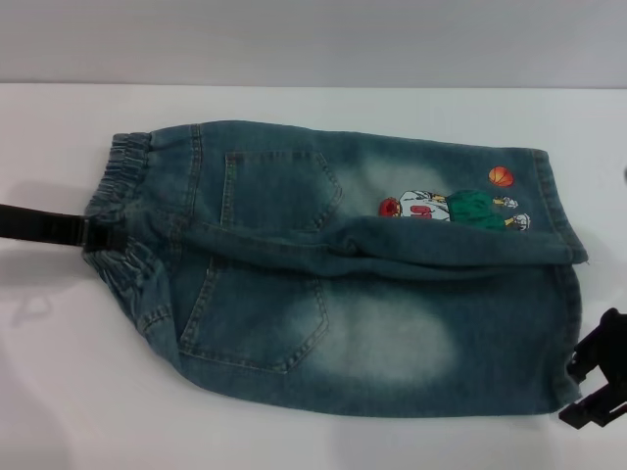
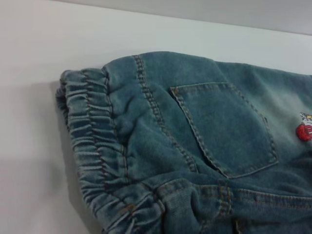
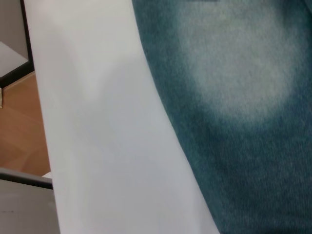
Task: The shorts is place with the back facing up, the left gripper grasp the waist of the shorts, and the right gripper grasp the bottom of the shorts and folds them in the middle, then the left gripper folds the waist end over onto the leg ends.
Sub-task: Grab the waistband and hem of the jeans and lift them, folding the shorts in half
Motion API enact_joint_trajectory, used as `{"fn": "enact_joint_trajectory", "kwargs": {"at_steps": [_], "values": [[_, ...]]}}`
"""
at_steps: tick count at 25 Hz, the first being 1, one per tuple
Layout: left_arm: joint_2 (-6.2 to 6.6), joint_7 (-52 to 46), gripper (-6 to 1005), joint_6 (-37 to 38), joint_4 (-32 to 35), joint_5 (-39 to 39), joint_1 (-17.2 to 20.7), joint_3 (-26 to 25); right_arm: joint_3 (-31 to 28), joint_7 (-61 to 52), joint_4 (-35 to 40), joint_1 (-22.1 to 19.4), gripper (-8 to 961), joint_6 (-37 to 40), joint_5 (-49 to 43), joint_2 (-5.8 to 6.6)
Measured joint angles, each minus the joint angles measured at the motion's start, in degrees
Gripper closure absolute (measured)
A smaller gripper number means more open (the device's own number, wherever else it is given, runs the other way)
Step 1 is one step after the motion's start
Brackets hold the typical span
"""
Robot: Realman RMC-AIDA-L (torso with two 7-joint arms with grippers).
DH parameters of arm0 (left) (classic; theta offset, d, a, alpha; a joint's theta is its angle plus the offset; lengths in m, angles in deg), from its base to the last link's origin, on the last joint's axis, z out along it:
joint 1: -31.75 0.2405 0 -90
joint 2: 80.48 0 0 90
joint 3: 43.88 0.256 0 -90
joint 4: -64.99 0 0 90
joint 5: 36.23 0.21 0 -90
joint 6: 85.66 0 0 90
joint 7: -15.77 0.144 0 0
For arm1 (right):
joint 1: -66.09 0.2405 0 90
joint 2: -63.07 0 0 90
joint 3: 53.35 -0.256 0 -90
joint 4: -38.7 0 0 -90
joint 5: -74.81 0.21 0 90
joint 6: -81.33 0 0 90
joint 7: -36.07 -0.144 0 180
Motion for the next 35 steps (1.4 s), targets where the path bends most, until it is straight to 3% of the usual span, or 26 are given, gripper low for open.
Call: {"fn": "enact_joint_trajectory", "kwargs": {"at_steps": [14,20,31,34,35], "values": [[-0.01,0.0,953,0.0,0.17,0.0,-0.3,0.01,0.85,0.63,-0.4,0.64,425,-1.34,0.0,-1.2],[0.21,0.05,952,-0.01,0.17,0.0,-0.34,0.01,1.04,0.76,-0.21,0.43,479,-3.41,0.0,-1.39],[0.5,0.09,953,0.0,0.17,-0.02,-0.38,0.01,2.81,0.86,-0.44,0.46,679,-4.51,0.0,-1.59],[0.62,0.09,953,0.0,0.4,-0.38,-0.31,-0.28,2.41,1.36,-0.12,0.0,898,-4.39,0.46,-1.66],[0.63,0.09,953,0.0,0.53,-0.46,-0.28,-0.38,2.07,1.85,0.04,-0.19,909,-3.96,1.06,-1.68]]}}
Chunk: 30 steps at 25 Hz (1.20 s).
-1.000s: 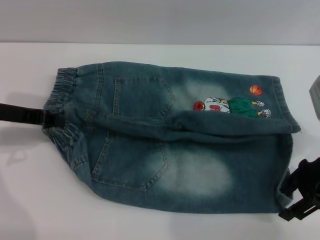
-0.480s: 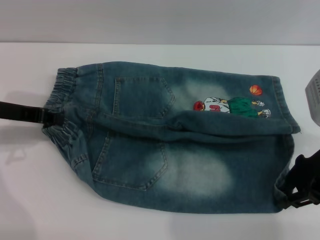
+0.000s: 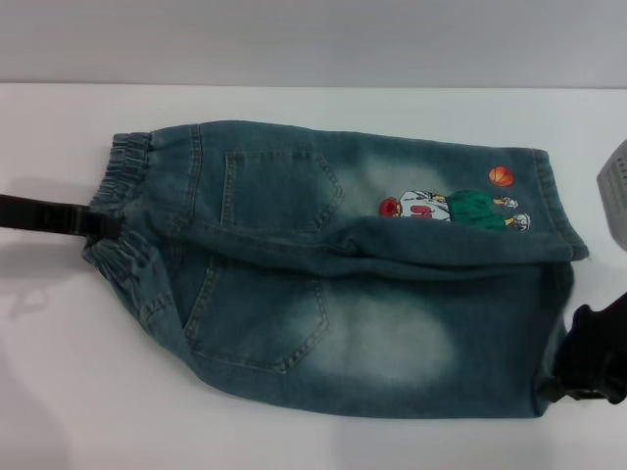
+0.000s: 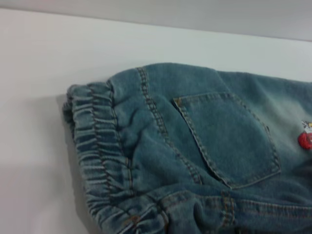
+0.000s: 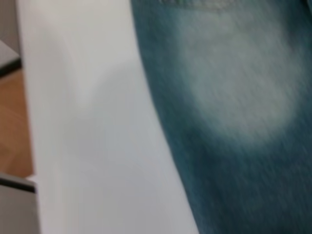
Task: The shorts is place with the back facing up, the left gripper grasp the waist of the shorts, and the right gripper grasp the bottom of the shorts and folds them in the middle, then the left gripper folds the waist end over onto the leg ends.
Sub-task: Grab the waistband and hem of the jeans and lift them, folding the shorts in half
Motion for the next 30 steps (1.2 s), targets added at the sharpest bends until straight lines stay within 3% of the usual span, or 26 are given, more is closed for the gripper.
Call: {"fn": "enact_joint_trajectory", "kwargs": {"at_steps": [8,14,18,24,30], "values": [[0.06,0.0,952,0.46,1.94,-3.04,0.53,-0.49,-4.12,5.3,6.88,-4.47,954,8.23,11.11,0.26],[0.92,0.02,952,1.94,3.55,-14.54,2.92,-0.49,-12.96,8.78,8.49,-6.26,954,9.49,15.79,0.31],[0.79,-0.43,952,0.88,5.75,-16.95,4.22,-0.7,-20.75,11.62,8.41,-7.52,954,8.39,20.38,0.58],[0.48,-0.68,952,-2.32,7.03,-17.19,5.24,-1.54,-27.0,14.14,8.0,-9.73,953,3.32,25.91,0.56],[0.36,-0.98,951,-4.88,7.03,-17.25,5.29,-2.58,-27.62,16.07,7.31,-11.81,953,-3.63,31.67,0.02]]}}
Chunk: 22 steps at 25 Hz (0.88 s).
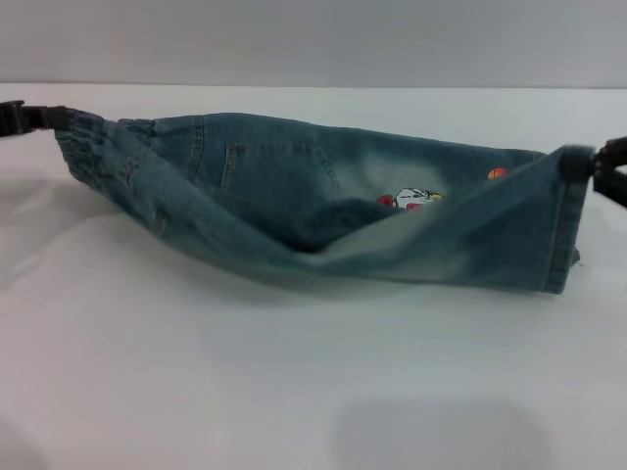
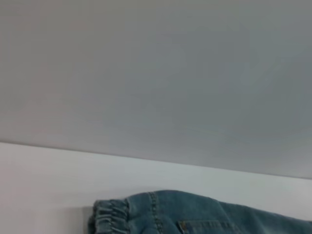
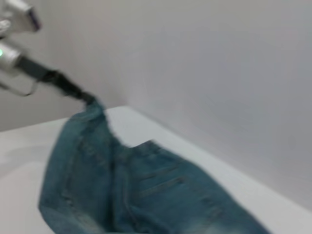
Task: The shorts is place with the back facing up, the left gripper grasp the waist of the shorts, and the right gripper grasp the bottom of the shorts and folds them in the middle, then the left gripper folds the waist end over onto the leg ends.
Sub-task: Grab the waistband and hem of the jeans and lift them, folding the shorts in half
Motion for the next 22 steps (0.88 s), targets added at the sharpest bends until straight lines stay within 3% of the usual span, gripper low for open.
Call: {"fn": "enact_joint_trajectory", "kwargs": {"at_steps": [3,9,22], "values": [[-0.02,-0.18,951,-1.42,-0.25,-0.01,-0.39,0.19,-0.31,0.61,-1.05,-0.27,953,-3.72,1.16,-0.33],[-0.51,-0.37,953,-5.2,-0.57,0.46,-1.26,0.99,-0.35,1.74,-2.04,-0.46,954,-12.21,1.46,-2.17],[-1.09,-1.14,948,-13.22,-3.03,0.97,-2.95,5.01,-0.09,4.65,-8.54,1.33,921,-25.54,3.78,-2.4]]}}
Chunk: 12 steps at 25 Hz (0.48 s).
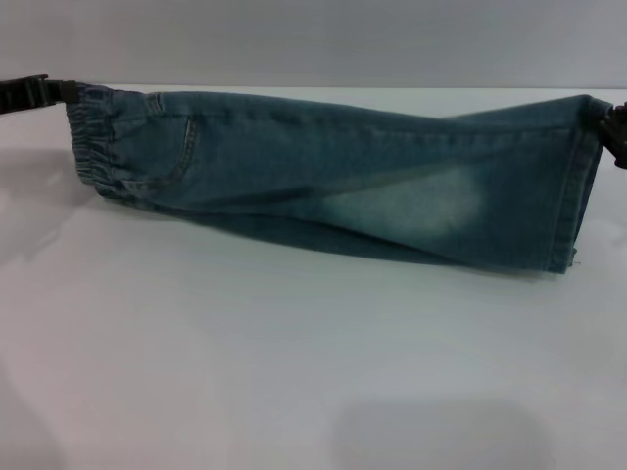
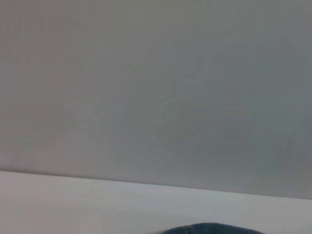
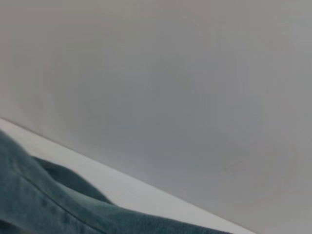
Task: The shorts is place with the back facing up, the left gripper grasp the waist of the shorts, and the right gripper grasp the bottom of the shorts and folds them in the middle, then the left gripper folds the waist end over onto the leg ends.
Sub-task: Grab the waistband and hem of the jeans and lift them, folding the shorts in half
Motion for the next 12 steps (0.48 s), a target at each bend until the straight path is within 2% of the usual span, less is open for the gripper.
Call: {"fn": "enact_joint_trajectory", "kwargs": {"at_steps": [12], "values": [[-0.6,-0.09,943,-5.31,-3.9,4.16,-2.87,0.77,1.17,2.72,-7.08,4.68,891,-10.96,-0.59,0.4]]}}
